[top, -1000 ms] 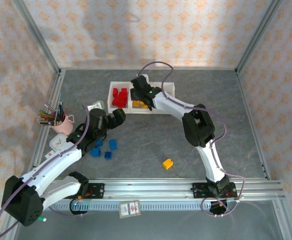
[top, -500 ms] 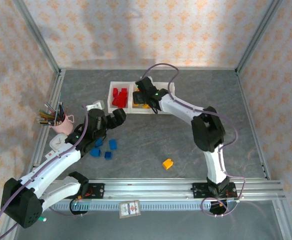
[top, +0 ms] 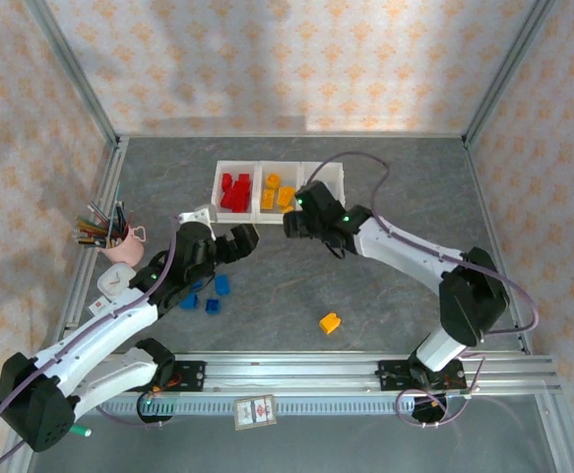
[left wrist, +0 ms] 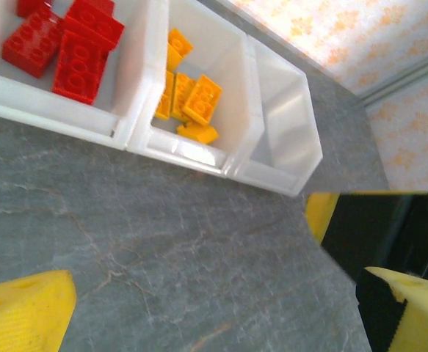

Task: Sort the legos into containers by color
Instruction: Pick up the lego from the bottom-center of the table.

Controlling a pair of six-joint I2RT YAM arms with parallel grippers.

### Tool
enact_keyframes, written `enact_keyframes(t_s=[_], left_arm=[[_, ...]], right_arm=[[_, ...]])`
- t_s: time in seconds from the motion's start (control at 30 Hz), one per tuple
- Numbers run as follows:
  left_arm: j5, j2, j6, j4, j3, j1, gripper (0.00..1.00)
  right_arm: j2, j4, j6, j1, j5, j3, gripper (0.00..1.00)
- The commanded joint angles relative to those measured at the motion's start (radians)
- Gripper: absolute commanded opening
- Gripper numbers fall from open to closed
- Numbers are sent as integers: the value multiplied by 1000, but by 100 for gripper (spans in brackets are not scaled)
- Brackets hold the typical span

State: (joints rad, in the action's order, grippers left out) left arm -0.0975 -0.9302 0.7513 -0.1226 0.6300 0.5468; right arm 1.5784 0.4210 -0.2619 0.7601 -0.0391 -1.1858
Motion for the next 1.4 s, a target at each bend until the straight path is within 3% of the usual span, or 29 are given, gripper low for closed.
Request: enact_keyframes(t_s=[0.0,0.37,0.63,1.03,1.37], left_arm=[[13,24,44,-3,-28,37,99],[13,26,124,8,-90,153,99],[-22,50,118,-10,-114,165,99],[-25,52,115,-14,-128,165,99],[-18,33,105,-25,-111,165,99]], right_arm=[[-105,84,-50,62,-73,83,87],[-191,198,-251,224,-42,306,86],[-198,194,-369,331,-11,411,84],[-174,160,-389,350,56,495,70],[-159,149,-396,384,36,502,59]])
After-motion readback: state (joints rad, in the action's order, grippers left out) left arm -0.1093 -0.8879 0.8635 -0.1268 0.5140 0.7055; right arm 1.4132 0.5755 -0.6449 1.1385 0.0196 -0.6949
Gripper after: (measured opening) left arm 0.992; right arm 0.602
